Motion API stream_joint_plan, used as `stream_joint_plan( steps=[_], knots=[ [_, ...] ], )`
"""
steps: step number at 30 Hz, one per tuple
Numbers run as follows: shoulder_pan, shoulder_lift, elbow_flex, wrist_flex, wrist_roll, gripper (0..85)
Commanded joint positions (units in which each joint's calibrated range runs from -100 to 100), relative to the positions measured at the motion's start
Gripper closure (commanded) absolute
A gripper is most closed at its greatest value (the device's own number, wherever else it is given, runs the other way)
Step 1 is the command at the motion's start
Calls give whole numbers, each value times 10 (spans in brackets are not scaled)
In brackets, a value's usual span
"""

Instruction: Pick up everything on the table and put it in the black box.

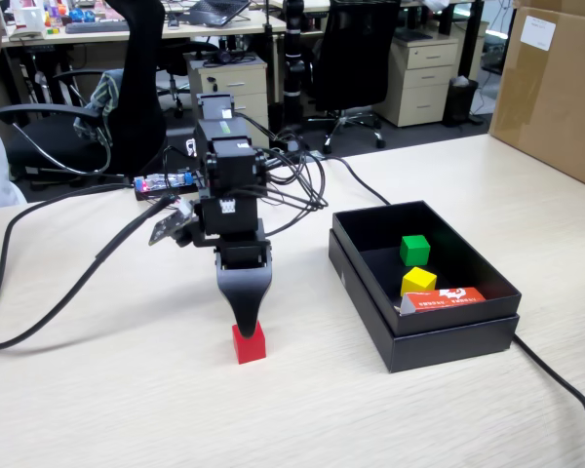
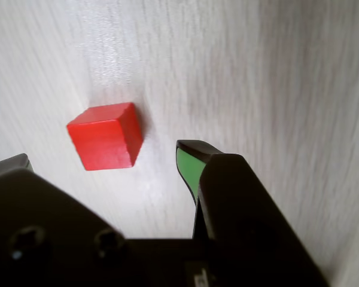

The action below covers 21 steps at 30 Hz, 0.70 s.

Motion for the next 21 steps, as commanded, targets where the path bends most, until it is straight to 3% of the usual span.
stream_joint_plan(
  steps=[1,17,21],
  knots=[
    [1,12,67,-17,-11,383],
    [-4,104,128,-5,-46,435],
    [-6,111,127,-5,-46,559]
  ],
)
